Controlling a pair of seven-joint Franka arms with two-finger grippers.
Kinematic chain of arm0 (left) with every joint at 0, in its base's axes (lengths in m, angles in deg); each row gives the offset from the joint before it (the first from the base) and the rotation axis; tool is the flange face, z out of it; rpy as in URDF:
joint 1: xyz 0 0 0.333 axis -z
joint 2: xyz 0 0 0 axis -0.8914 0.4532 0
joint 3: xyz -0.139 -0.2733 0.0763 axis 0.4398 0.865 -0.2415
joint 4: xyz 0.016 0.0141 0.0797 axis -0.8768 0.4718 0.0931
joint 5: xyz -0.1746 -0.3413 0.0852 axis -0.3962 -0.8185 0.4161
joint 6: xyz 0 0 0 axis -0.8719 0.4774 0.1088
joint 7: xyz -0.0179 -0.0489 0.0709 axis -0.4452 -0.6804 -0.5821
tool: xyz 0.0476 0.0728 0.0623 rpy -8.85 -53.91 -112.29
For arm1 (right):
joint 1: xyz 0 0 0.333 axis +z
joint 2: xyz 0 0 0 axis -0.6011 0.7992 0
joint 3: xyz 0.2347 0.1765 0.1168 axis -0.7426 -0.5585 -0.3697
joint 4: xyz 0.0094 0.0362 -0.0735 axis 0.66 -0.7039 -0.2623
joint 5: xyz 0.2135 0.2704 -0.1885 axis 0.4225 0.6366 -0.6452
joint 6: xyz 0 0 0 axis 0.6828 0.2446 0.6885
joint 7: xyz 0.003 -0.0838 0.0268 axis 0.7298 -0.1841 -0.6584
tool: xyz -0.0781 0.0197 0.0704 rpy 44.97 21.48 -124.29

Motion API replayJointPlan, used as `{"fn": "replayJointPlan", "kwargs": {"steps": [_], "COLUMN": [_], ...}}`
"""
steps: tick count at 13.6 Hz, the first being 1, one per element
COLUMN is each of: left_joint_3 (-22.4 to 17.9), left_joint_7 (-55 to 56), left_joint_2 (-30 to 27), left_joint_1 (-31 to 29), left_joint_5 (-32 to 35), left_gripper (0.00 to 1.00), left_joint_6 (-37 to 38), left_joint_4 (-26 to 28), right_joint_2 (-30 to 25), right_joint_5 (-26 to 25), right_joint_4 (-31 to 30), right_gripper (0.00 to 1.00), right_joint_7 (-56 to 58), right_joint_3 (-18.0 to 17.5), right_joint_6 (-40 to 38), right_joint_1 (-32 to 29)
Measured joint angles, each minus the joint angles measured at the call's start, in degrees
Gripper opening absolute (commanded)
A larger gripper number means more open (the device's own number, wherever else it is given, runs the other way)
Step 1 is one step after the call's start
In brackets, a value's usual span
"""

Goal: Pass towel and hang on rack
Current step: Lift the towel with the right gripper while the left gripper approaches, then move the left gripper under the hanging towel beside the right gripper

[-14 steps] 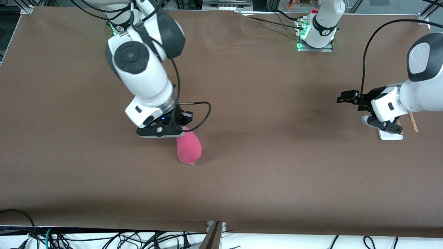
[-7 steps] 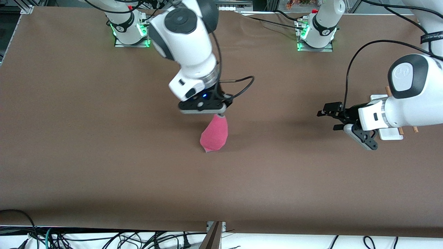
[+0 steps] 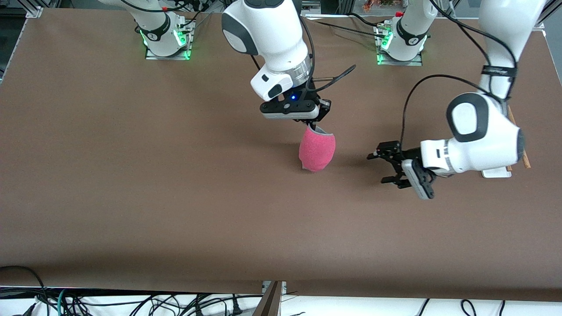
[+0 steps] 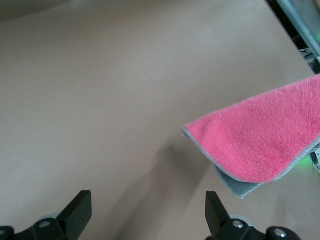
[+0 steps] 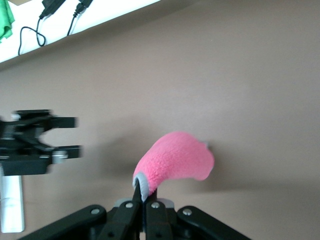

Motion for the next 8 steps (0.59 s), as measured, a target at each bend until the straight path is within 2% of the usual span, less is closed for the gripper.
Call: {"fn": "replayJointPlan", "kwargs": {"steps": [3,8], "left_joint_3": [0.79,2.78], "left_joint_7": [-11.78,-32.91], "left_joint_2": [0.39,3.75], "left_joint_1": [0.04,0.09], "left_joint_5": [-8.11,-20.51], "left_gripper": [1.0,1.0], "left_joint_6": [-0.87,-0.9], "left_joint_4": [3.77,5.06], "right_joint_2": [0.76,1.75], "right_joint_5": [0.0,0.0], "right_joint_4": [-0.03,-0.03], "right_gripper": [0.0,0.0], "right_joint_7": [-4.63,-6.83], "right_joint_3": [0.0,0.0], "right_joint_6": [3.16,5.08], "right_joint_1": [2.45,3.65]}}
